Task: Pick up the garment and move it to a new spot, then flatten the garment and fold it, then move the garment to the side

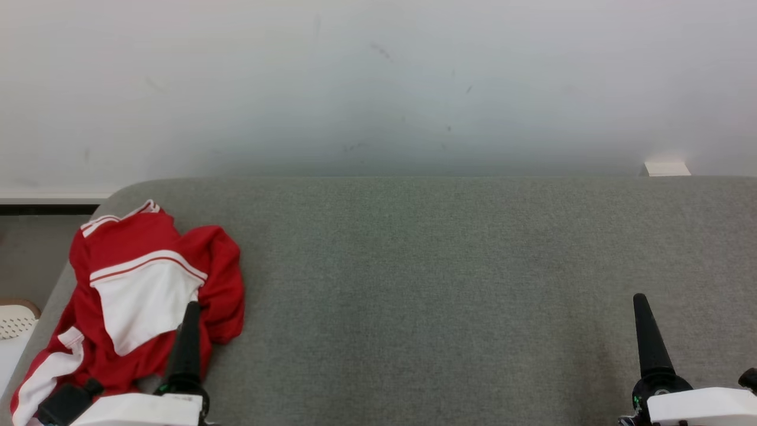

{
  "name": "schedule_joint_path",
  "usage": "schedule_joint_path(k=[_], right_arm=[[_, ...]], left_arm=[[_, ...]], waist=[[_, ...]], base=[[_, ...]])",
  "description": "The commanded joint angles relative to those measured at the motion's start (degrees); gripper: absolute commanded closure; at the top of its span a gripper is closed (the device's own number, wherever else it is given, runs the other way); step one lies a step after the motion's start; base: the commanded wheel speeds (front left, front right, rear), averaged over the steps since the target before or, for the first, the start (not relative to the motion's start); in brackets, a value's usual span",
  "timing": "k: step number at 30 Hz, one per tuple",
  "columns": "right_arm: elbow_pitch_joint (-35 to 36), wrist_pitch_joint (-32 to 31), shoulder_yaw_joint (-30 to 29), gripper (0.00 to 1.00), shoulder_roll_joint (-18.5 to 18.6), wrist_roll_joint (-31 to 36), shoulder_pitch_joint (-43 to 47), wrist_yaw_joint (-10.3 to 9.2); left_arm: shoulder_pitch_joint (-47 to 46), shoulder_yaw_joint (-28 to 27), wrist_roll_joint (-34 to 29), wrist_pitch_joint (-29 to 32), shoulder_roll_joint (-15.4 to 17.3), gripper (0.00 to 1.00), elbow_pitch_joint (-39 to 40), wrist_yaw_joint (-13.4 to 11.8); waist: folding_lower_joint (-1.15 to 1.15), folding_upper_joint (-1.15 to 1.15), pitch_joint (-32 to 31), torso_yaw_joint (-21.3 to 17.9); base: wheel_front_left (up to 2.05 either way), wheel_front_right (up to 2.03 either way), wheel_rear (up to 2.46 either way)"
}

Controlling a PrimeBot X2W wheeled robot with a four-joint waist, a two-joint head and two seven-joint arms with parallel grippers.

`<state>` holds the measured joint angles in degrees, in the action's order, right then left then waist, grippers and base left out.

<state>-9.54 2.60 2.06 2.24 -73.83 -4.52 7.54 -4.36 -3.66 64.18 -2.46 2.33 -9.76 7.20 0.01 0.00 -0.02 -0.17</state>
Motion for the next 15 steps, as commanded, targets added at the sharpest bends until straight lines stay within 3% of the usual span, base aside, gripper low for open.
schedule_joint_path(k=[1,15], right_arm=[[1.02,0.56,0.52,0.0,0.6,2.1,-1.21,-0.03],[0.49,3.18,2.41,0.0,0.73,20.87,-0.97,-0.04]], left_arm=[[-0.41,-0.47,-2.72,-0.73,0.47,0.0,1.04,0.2],[0.8,1.82,-20.93,-3.41,0.48,0.0,1.41,0.25]], waist=[[0.0,0.0,-0.09,-0.02],[0.0,0.0,-0.64,-0.21]], base=[[0.0,0.0,0.0],[0.0,0.0,0.0]])
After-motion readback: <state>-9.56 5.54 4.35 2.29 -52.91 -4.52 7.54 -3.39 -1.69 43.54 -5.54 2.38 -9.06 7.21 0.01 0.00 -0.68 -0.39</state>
